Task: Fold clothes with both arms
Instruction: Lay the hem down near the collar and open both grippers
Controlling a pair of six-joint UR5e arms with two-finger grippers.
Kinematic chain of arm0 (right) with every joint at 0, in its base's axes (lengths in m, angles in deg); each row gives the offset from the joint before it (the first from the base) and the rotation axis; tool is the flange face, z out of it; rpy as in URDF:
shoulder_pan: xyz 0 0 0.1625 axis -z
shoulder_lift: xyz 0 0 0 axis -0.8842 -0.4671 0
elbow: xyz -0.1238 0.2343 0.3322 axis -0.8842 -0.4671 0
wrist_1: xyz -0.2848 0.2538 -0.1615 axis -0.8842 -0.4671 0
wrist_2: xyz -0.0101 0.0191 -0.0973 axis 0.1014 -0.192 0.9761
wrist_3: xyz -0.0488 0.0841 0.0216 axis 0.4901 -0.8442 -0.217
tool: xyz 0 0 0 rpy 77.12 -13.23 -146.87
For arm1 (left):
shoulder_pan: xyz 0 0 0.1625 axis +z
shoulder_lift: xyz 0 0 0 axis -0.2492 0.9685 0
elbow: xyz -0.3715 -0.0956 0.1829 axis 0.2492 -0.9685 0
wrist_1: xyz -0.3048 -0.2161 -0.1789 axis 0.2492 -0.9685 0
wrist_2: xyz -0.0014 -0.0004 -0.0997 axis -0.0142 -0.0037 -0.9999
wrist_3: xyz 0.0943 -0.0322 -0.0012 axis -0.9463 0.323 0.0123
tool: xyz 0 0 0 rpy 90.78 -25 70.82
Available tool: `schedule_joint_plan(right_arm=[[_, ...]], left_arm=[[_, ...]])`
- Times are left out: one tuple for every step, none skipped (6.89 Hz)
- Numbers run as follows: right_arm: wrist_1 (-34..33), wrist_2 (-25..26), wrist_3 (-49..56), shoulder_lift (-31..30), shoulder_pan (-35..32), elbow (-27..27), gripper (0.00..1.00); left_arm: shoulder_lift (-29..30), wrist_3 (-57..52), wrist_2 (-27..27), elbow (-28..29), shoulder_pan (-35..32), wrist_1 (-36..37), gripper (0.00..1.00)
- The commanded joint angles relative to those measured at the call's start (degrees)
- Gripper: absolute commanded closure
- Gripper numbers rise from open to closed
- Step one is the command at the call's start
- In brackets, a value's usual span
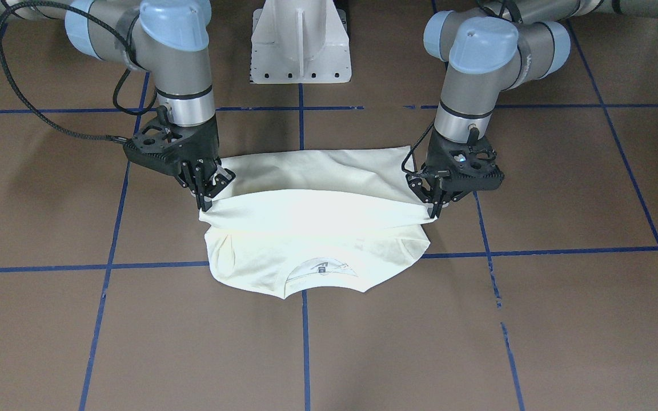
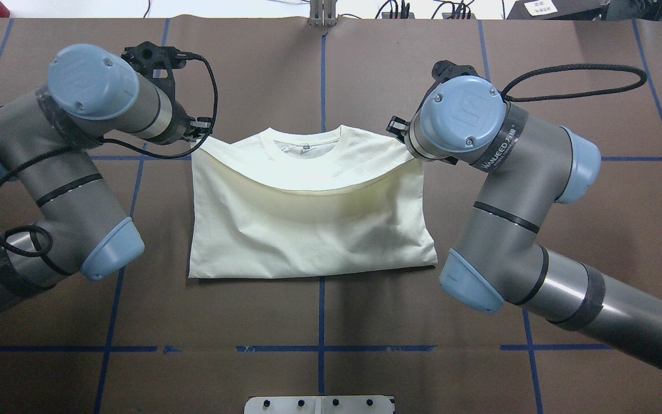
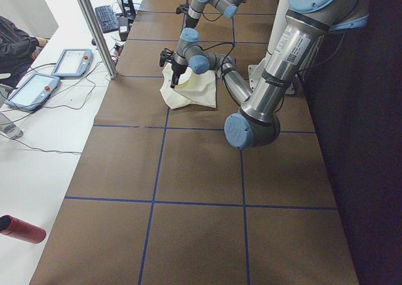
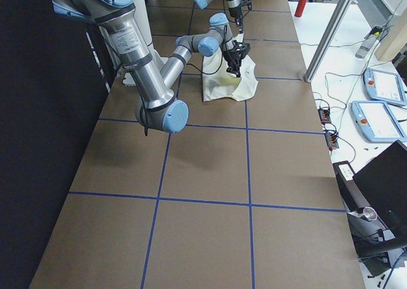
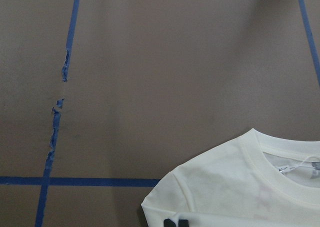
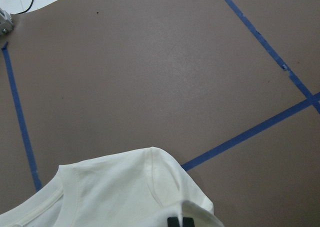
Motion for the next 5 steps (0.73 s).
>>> schedule_joint_plan(right_arm=[[5.57, 0.20, 0.57, 0.05, -0.70, -7.08, 1.00], [5.85, 0.29, 0.92, 0.05, -0.96, -7.89, 1.00], [5.76, 0.29, 1.62, 0.05, -1.48, -7.99, 1.00], [5.68, 0.29, 1.89, 0.05, -2.27, -8.16, 1.00], [5.76, 0.29, 1.98, 0.05, -2.54, -9.47, 1.00]], left_arm=[[0.84, -0.02, 2.27, 6.09, -0.02, -4.25, 1.00], [1.10, -0.02, 2.37, 7.33, -0.02, -4.87, 1.00], [1.11, -0.02, 2.37, 7.34, -0.02, -4.88, 1.00], [1.11, -0.02, 2.37, 7.34, -0.02, -4.88, 1.00], [1.11, -0.02, 2.37, 7.43, -0.02, -4.88, 1.00]])
